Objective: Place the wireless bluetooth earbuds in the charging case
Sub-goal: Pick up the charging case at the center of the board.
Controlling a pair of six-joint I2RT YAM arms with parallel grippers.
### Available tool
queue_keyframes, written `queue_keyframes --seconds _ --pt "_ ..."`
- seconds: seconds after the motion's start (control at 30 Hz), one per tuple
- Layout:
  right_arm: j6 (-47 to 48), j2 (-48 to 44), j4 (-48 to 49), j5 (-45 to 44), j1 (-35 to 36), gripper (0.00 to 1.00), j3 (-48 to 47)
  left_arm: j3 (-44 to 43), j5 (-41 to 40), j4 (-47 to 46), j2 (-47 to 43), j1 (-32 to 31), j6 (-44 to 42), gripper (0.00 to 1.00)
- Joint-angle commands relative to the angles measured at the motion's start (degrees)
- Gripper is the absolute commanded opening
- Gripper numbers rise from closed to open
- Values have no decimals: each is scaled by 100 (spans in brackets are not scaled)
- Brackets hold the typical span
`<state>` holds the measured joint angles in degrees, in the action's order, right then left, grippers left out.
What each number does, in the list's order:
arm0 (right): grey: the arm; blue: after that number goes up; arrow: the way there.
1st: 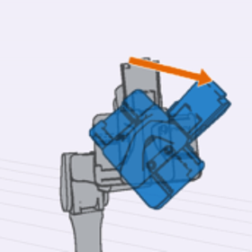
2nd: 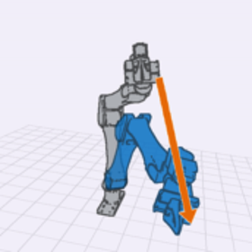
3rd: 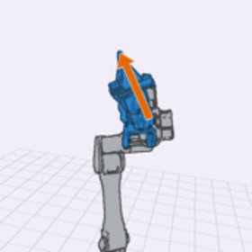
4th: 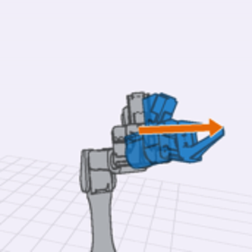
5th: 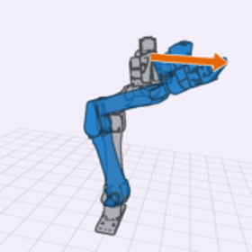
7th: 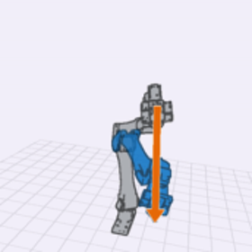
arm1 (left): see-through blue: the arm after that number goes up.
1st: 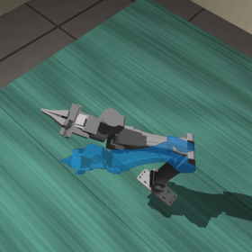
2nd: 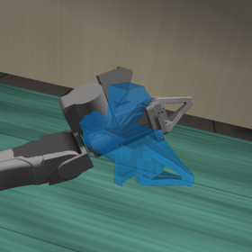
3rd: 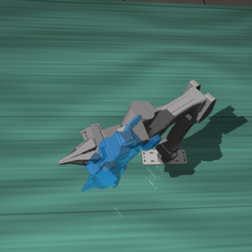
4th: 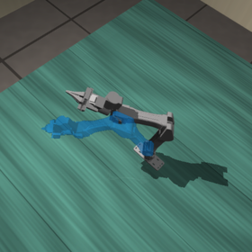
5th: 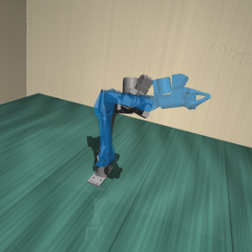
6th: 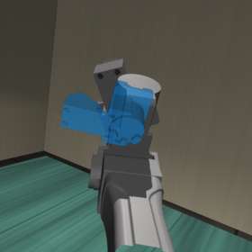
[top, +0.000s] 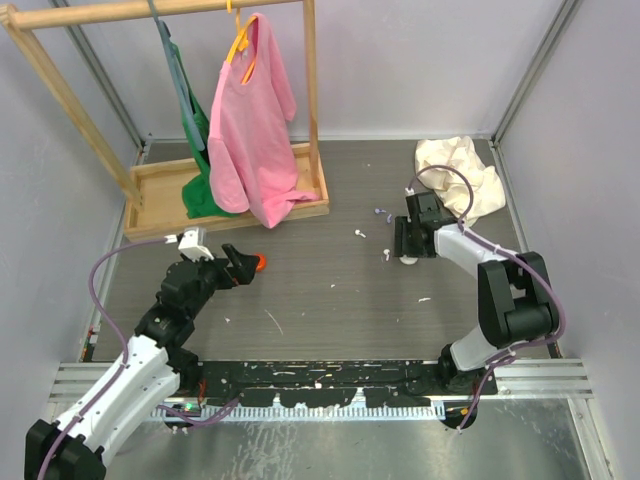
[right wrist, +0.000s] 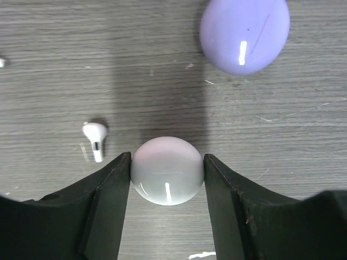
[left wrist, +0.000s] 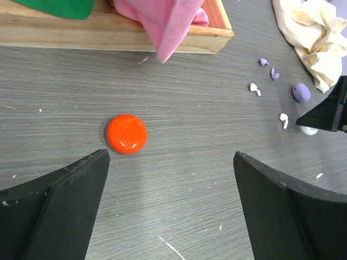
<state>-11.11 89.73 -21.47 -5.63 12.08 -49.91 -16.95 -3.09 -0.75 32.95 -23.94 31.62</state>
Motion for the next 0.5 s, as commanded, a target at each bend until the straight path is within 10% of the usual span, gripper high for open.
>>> queue_keyframes --seconds 0.0,0.47 --pt "-205 -619 155 -156 311 55 -3 159 -10 -737 -76 -14 114 100" --pt "-1105 -1682 919 -201 1483 53 262 128 261 -1008 150 -14 310 95"
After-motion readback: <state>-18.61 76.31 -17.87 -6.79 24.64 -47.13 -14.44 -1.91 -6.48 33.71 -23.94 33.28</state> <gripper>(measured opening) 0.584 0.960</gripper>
